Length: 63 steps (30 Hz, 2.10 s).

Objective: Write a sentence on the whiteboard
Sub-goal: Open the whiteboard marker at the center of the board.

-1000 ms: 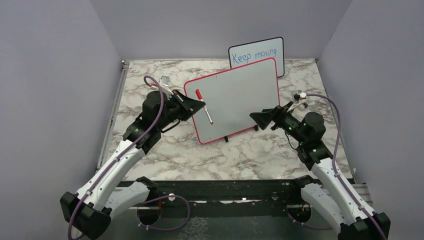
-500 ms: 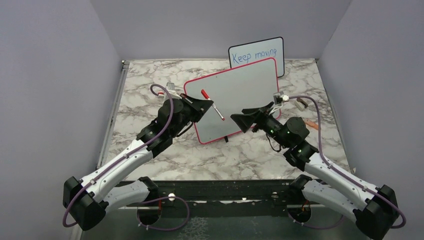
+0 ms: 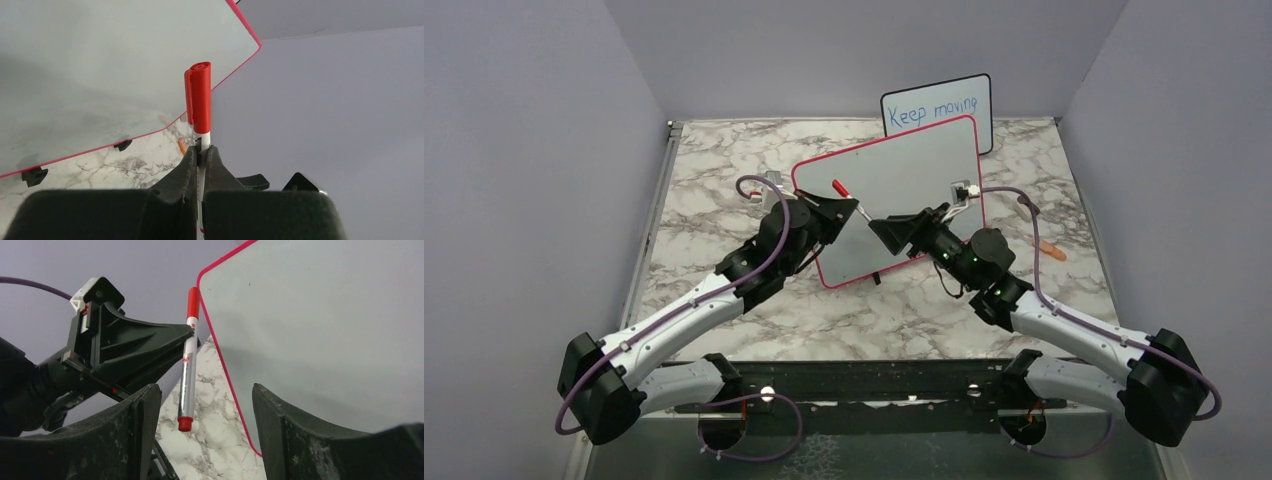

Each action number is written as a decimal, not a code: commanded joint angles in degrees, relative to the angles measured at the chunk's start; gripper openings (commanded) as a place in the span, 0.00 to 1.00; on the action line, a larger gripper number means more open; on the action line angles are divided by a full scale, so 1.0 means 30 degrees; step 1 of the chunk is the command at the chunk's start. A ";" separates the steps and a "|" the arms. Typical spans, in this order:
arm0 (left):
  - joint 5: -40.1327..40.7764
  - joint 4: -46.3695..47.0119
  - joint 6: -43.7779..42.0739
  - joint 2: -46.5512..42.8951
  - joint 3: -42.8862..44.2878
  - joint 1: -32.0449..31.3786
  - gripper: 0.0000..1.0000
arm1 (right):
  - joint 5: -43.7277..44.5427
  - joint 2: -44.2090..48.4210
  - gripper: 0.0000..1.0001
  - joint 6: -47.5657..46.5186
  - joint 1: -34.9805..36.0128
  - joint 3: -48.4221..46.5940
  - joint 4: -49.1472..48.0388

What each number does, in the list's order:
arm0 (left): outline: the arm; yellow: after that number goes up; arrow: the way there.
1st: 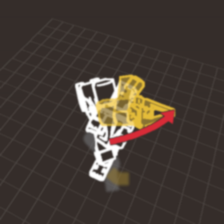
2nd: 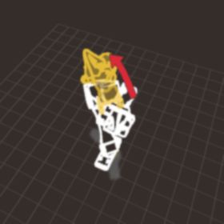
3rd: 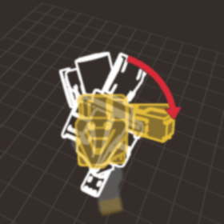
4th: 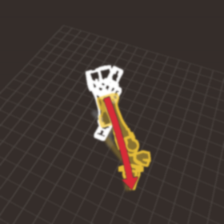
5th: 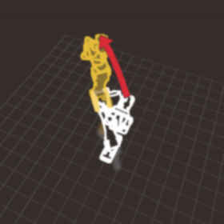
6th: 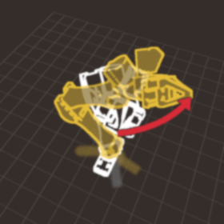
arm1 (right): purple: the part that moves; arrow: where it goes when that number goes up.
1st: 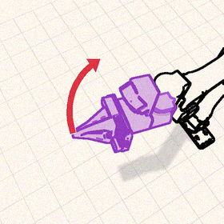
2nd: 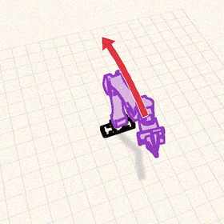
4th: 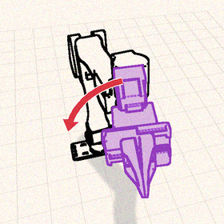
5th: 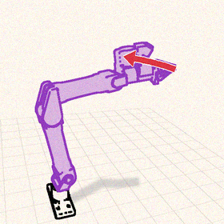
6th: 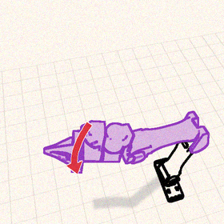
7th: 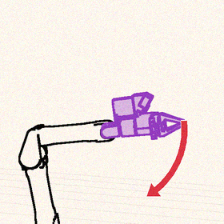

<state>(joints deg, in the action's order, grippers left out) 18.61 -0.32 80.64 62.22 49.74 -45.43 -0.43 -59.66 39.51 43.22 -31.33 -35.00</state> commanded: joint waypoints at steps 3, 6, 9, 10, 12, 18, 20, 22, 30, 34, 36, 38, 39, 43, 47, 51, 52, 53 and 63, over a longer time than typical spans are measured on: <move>0.0703 0.0978 0.1023 0.0713 0.0077 -0.0416 0.00 | -0.0252 -0.1001 0.59 0.0954 0.0291 -0.0984 -0.2218; 0.0794 0.1157 0.1299 0.0831 -0.0016 -0.0485 0.00 | -0.0358 -0.1259 0.52 0.1117 0.0318 -0.1146 -0.2211; 0.0644 0.1501 0.1708 0.0927 -0.0176 -0.0544 0.00 | -0.0627 -0.1719 0.49 0.1279 0.0328 -0.1367 -0.2211; 0.0563 0.1639 0.1815 0.0958 -0.0224 -0.0569 0.00 | -0.0646 -0.1835 0.49 0.1367 0.0329 -0.1356 -0.2258; 0.0437 0.1809 0.2006 0.0993 -0.0274 -0.0608 0.00 | -0.0612 -0.2020 0.46 0.1420 0.0373 -0.1350 -0.2272; 0.0505 0.1898 0.2088 0.0977 -0.0260 -0.0656 0.00 | -0.0583 -0.2203 0.37 0.1483 0.0450 -0.1353 -0.2248; 0.0480 0.1893 0.2120 0.1021 -0.0311 -0.0649 0.00 | -0.0598 -0.2232 0.34 0.1451 0.0487 -0.1391 -0.2248; 0.0476 0.1893 0.2204 0.1075 -0.0362 -0.0650 0.00 | -0.0619 -0.2233 0.32 0.1443 0.0503 -0.1346 -0.2338; 0.0467 0.1893 0.2436 0.1163 -0.0537 -0.0759 0.00 | -0.0075 -0.2033 0.31 0.1676 0.0607 -0.0995 -0.2807; 0.0472 0.1893 0.2599 0.1235 -0.0553 -0.0838 0.00 | 0.0049 -0.2055 0.28 0.1836 0.0622 -0.0851 -0.2864; 0.0476 0.1893 0.2621 0.1253 -0.0553 -0.0854 0.00 | 0.0431 -0.1988 0.26 0.1942 0.0633 -0.0695 -0.3100; 0.0554 0.1893 0.2682 0.1199 -0.0650 -0.0893 0.00 | 0.0803 -0.1873 0.23 0.1948 0.0653 -0.0504 -0.3181; 0.0588 0.1893 0.2735 0.1167 -0.0704 -0.0916 0.00 | 0.0975 -0.1814 0.21 0.1948 0.0670 -0.0464 -0.3134; 0.0622 0.1893 0.3082 0.1134 -0.0953 -0.1075 0.00 | 0.1458 -0.1599 0.19 0.2033 0.0709 -0.0234 -0.3233; 0.0731 0.1893 0.3505 0.1173 -0.1208 -0.1262 0.00 | 0.1729 -0.1505 0.17 0.2081 0.0710 -0.0090 -0.3405; 0.0844 0.1901 0.3787 0.1084 -0.1449 -0.1349 0.00 | 0.1990 -0.1344 0.18 0.2066 0.0735 0.0072 -0.3451; 0.0910 0.1894 0.3811 0.1047 -0.1482 -0.1378 0.00 | 0.2039 -0.1304 0.20 0.2044 0.0724 0.0073 -0.3457; 0.0977 0.1893 0.3799 0.0991 -0.1504 -0.1402 0.00 | 0.2044 -0.1271 0.22 0.2023 0.0715 0.0073 -0.3472; 0.1205 0.1893 0.3808 0.0856 -0.1496 -0.1468 0.00 | 0.1794 -0.1471 0.30 0.2036 0.0724 -0.0043 -0.3499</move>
<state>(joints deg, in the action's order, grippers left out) 21.12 6.09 90.74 65.47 46.00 -49.36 3.40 -64.95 45.47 45.06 -31.18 -41.47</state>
